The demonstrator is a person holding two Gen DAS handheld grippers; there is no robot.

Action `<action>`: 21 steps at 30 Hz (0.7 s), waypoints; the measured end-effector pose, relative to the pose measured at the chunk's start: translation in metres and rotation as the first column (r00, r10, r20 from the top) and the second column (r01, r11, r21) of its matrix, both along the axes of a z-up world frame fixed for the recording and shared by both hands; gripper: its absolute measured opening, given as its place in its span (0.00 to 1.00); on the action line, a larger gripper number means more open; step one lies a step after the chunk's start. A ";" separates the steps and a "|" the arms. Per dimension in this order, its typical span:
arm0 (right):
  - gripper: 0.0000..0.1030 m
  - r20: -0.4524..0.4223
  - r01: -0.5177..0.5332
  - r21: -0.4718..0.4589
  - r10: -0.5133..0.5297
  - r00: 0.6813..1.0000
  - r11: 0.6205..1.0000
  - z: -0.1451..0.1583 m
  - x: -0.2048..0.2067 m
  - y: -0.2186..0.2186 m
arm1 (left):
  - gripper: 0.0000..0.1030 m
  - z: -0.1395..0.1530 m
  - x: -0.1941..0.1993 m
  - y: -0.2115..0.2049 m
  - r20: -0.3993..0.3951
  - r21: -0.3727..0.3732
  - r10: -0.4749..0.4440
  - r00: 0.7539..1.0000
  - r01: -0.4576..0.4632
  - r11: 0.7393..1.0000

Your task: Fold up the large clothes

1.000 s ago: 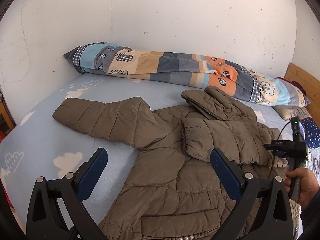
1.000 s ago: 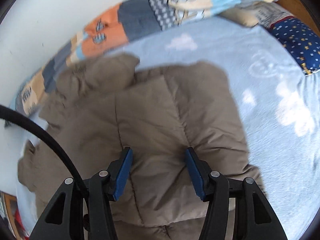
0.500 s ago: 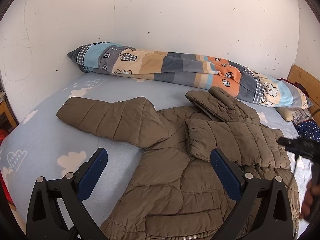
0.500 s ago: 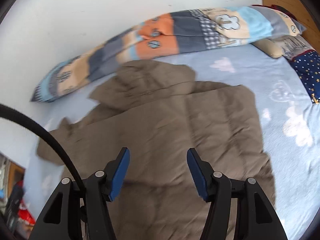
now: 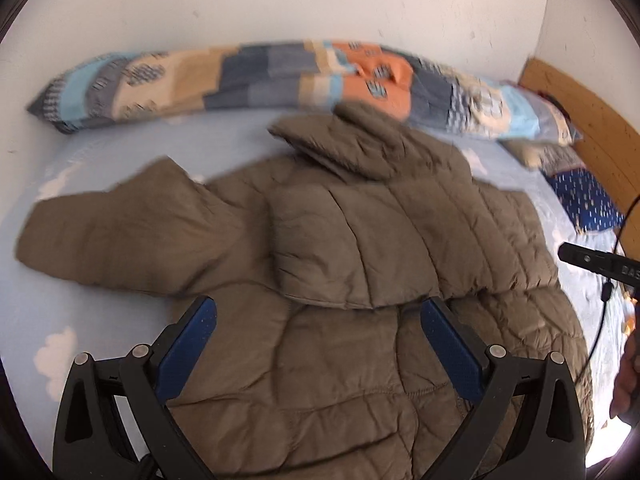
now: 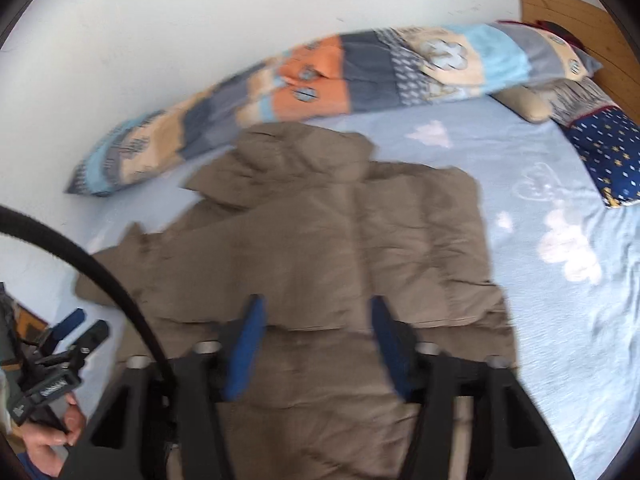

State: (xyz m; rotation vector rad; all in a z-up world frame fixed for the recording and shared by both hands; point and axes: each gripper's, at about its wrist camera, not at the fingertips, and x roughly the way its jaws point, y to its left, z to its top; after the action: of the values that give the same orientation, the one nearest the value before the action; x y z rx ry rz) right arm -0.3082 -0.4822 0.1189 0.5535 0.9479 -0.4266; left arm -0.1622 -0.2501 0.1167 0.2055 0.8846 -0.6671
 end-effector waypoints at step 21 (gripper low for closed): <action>0.47 -0.177 0.054 0.035 -0.047 0.983 0.998 -0.097 0.027 -0.040 | 0.99 -0.075 0.052 -0.044 -0.124 0.168 0.103 0.987 -0.082 0.982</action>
State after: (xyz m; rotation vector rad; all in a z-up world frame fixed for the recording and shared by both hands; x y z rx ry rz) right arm -0.2813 -0.5225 0.0215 0.5836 1.1159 -0.5102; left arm -0.1104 -0.2937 0.0415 0.2668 1.0713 -0.5263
